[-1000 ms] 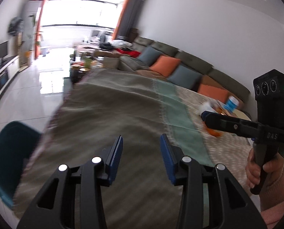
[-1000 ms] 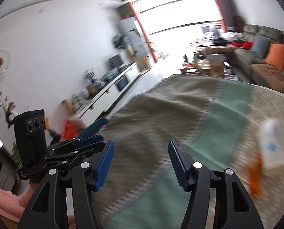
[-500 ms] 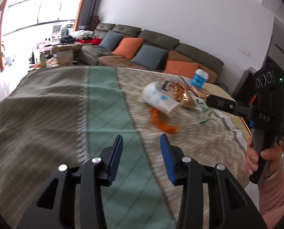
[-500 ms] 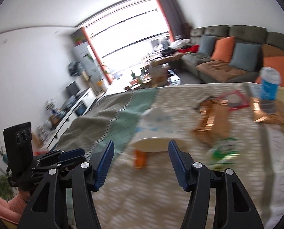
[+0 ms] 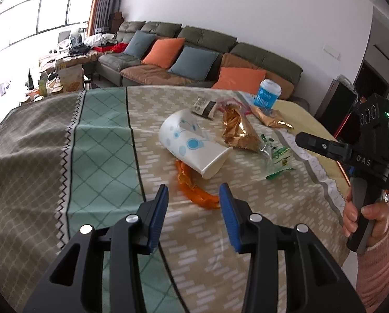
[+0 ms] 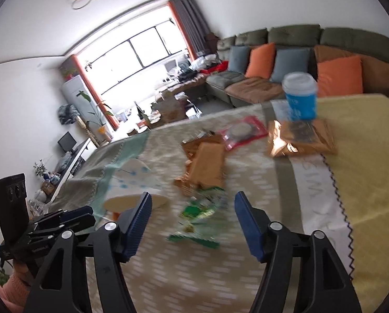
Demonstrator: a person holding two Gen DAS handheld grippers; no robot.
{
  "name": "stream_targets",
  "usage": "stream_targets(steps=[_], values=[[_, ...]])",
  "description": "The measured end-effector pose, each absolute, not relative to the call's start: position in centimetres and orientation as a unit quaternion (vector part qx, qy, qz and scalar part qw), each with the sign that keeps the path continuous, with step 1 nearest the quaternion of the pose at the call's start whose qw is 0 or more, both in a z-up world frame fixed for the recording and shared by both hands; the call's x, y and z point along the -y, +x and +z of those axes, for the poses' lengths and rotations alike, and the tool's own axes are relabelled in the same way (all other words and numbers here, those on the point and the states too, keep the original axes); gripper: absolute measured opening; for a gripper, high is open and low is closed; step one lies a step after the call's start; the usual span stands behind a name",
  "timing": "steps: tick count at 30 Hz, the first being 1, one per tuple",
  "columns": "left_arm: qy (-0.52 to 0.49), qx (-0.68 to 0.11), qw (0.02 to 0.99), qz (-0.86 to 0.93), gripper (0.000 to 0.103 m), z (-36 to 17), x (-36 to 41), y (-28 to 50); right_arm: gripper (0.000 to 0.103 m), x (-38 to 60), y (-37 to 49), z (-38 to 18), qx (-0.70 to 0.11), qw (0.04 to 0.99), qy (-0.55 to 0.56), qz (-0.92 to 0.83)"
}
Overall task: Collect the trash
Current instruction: 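Grasp the orange peel with the left tool while the right tool grasps the green-printed plastic bag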
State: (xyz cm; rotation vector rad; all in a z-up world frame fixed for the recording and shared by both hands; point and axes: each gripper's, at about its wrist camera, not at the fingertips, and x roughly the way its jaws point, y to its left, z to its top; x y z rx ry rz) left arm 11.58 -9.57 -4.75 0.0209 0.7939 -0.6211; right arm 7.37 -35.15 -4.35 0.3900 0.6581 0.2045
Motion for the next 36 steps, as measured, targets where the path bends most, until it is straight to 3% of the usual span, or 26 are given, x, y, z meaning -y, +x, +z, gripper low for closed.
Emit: stream_targets(steps=[6,10,14,16,18,22,27,36], values=[[0.009,-0.412,0.863,-0.291,0.042,-6.1,10.6,13.0,0.071,35.7,7.5,-6.2,-0.347,0.91,0.206,0.09],[0.013,-0.426,0.858,-0.287,0.05,-6.9,11.1,13.5,0.071,35.5,7.3,-6.5,-0.354,0.907,0.21,0.093],[0.014,-0.431,0.855,-0.288,0.051,-7.0,11.6,13.8,0.071,35.1,7.2,-6.6,-0.358,0.905,0.207,0.1],[0.008,-0.436,0.851,-0.291,0.051,-7.1,11.7,14.0,0.066,34.9,7.4,-6.7,-0.361,0.903,0.208,0.105],[0.004,-0.439,0.85,-0.292,0.048,-7.2,11.7,14.1,0.053,34.9,7.5,-6.9,-0.366,0.9,0.21,0.107],[-0.003,-0.444,0.842,-0.307,0.026,-7.3,11.9,13.7,0.036,35.1,7.4,-7.0,-0.367,0.897,0.217,0.114],[-0.012,-0.443,0.842,-0.307,0.019,-7.4,11.4,13.1,0.011,34.8,6.9,-6.7,-0.36,0.9,0.214,0.121],[-0.026,-0.43,0.845,-0.316,0.01,-6.6,9.0,11.0,0.003,33.4,5.5,-5.1,-0.337,0.91,0.2,0.139]])
